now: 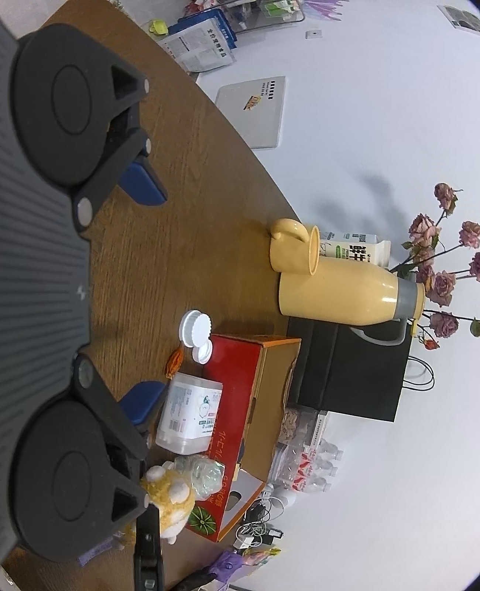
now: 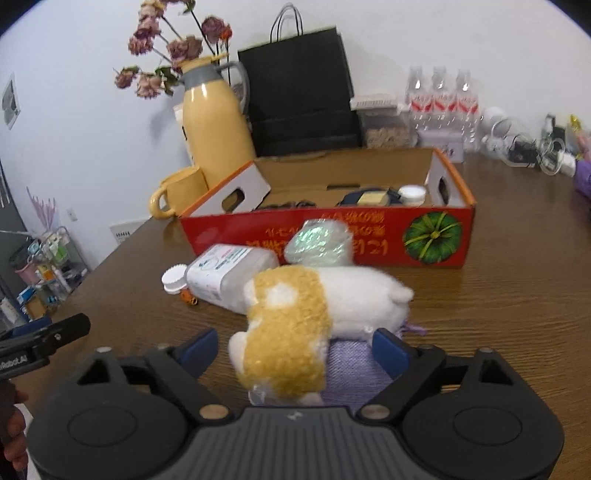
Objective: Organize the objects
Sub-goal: 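Move both tools back over the table toward the plush toy, then grasp the yellow-white plush toy with the right tool while the left tool grasps a white cap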
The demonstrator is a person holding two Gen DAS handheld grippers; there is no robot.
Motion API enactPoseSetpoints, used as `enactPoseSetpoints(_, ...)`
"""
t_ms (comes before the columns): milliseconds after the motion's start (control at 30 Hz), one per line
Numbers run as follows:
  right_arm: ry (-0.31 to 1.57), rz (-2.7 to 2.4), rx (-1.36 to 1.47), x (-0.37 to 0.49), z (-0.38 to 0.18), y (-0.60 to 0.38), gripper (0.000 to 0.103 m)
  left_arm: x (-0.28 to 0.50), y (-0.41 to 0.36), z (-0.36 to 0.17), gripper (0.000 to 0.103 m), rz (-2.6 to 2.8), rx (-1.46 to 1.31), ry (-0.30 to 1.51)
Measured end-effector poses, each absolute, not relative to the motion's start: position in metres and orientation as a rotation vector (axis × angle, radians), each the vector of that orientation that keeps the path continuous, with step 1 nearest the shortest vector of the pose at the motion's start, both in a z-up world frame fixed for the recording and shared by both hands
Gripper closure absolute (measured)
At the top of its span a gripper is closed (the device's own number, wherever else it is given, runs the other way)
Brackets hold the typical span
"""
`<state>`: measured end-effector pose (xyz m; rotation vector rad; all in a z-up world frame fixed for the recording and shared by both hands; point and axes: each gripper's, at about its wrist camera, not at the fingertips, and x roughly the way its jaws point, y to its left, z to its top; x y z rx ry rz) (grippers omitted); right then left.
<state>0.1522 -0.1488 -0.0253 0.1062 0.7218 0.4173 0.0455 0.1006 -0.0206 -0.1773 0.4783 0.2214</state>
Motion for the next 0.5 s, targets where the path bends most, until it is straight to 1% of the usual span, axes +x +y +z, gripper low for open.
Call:
enactPoseSetpoints(33,0.736,0.419,0.126,0.156,-0.028,-0.148,0.031,0.045,0.102,-0.022,0.0,0.222,-0.181,0.481)
enactPoseSetpoints(67,0.75,0.42,0.146,0.16,-0.031,-0.148,0.035,0.045,0.103,-0.022,0.0,0.223,-0.183,0.485)
enactPoseSetpoints(100,0.76,0.426,0.167,0.164,-0.034,-0.148,0.036,0.045,0.104,-0.023,0.0,0.223,-0.185,0.488)
enactPoseSetpoints(200,0.768,0.438,0.193,0.169,-0.04,-0.147,0.045,0.045,0.106,-0.025,0.0,0.224,-0.187,0.492)
enactPoseSetpoints(333,0.743,0.455,0.207,0.167,-0.042,-0.15,0.05,0.046,0.107,-0.025,0.0,0.228,-0.191,0.499)
enactPoseSetpoints(500,0.699,0.482,0.21,0.159,-0.04,-0.159,0.053,0.05,0.099,-0.025,0.0,0.208,-0.177,0.507)
